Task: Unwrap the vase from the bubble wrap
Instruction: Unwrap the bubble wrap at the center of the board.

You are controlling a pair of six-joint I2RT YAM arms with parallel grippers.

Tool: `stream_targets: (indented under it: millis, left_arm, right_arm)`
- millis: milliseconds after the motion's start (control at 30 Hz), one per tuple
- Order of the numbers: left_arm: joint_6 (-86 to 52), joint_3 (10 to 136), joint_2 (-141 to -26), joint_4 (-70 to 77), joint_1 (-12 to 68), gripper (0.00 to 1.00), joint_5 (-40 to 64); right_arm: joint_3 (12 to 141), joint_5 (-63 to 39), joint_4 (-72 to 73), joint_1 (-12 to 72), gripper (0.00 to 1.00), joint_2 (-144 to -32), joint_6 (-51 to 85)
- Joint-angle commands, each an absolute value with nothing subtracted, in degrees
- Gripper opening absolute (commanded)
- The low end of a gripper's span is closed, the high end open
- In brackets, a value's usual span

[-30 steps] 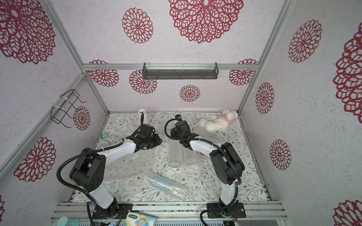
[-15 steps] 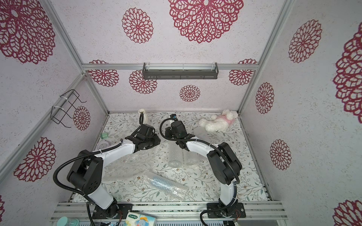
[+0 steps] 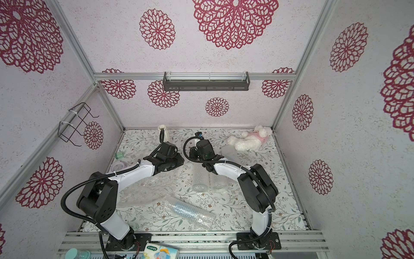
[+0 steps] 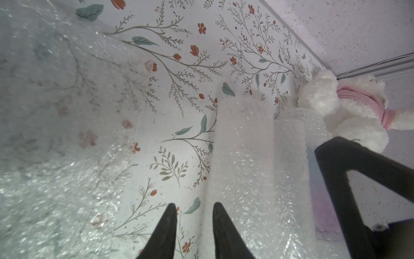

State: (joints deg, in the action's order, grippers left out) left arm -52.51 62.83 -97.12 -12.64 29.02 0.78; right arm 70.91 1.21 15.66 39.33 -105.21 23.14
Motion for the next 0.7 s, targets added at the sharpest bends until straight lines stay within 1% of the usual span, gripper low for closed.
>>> stream_targets:
  millis: [0, 233, 333, 367, 500, 600, 667]
  left_arm:
    - [-52.5, 61.7, -96.9, -9.9, 29.3, 0.32, 1.6]
    - [-51.8, 59.9, -96.4, -7.9, 28.9, 0.33, 2.1]
    - [-51.1, 59.0, -96.4, -6.7, 28.5, 0.34, 3.0]
    - [-51.1, 58.5, -96.2, -6.1, 28.2, 0.34, 3.4]
    - [-50.4, 56.0, -94.5, -3.7, 27.5, 0.38, 3.8]
    - [-49.4, 55.1, -93.4, -3.6, 27.3, 0.40, 2.8]
    - [-49.1, 54.7, -93.3, -3.1, 27.1, 0.40, 3.1]
  right_arm:
    - [72.1, 2.9, 15.6, 39.3, 0.00, -100.6, 22.9]
    - [71.3, 12.6, 8.7, 39.0, 0.01, -98.9, 18.8]
    - [69.9, 14.9, 8.4, 38.4, 0.29, -98.8, 18.3]
    - [69.9, 15.1, 8.2, 37.9, 0.36, -99.0, 18.5]
    - [71.5, 15.4, 6.6, 37.3, 0.46, -100.9, 18.8]
    - [72.7, 15.5, 5.4, 37.3, 0.50, -102.8, 19.3]
    - [74.2, 15.9, 4.0, 37.3, 0.50, -104.6, 19.6]
